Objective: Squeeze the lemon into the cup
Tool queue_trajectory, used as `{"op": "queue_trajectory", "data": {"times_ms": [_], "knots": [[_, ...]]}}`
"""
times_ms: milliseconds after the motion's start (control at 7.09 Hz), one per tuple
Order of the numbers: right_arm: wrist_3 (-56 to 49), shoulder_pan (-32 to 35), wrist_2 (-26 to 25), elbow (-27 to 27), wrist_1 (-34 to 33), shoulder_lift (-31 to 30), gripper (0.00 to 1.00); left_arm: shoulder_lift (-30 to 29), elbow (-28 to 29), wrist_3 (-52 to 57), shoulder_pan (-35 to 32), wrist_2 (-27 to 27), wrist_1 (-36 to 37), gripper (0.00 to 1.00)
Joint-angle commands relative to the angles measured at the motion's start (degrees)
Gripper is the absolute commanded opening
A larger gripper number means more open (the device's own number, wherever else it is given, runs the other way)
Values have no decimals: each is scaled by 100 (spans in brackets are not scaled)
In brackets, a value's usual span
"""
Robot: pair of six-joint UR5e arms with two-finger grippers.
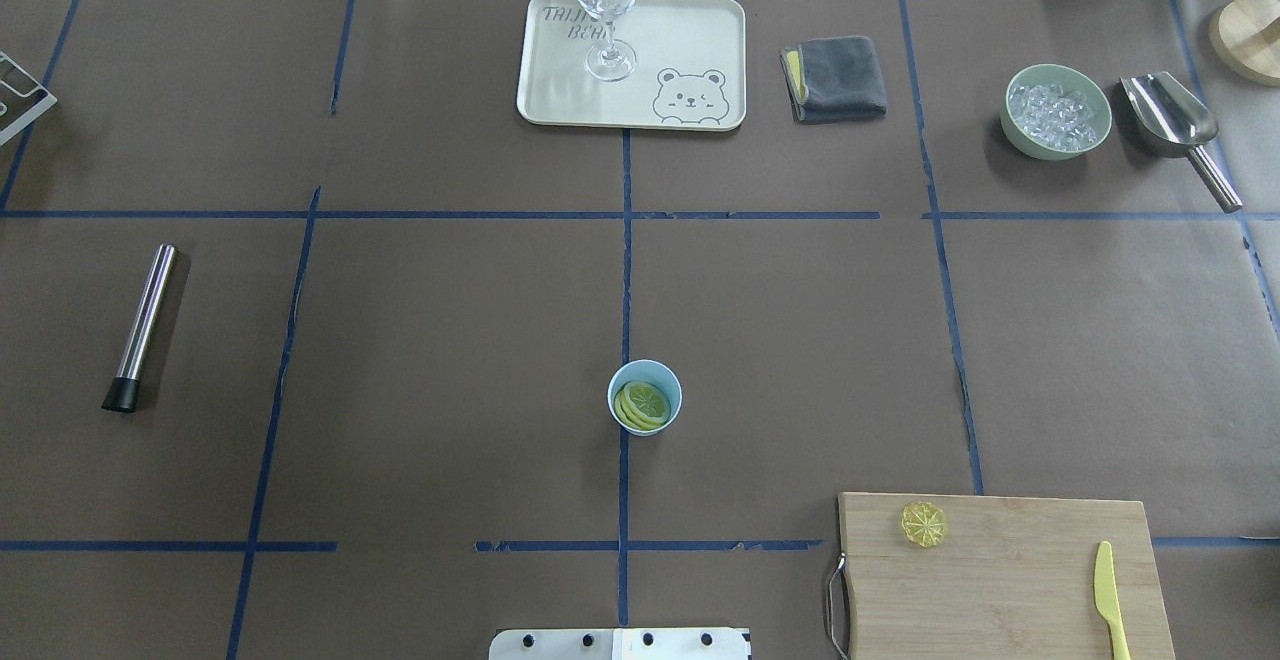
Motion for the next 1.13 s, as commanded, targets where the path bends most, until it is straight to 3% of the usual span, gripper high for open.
{"op": "queue_trajectory", "data": {"times_ms": [0, 987], "knots": [[13, -1, 134, 19, 0, 6, 100, 465, 10, 172, -312, -133, -77, 100], [13, -1, 241, -16, 9, -12, 100, 511, 159, 119, -305, -142, -86, 100]]}}
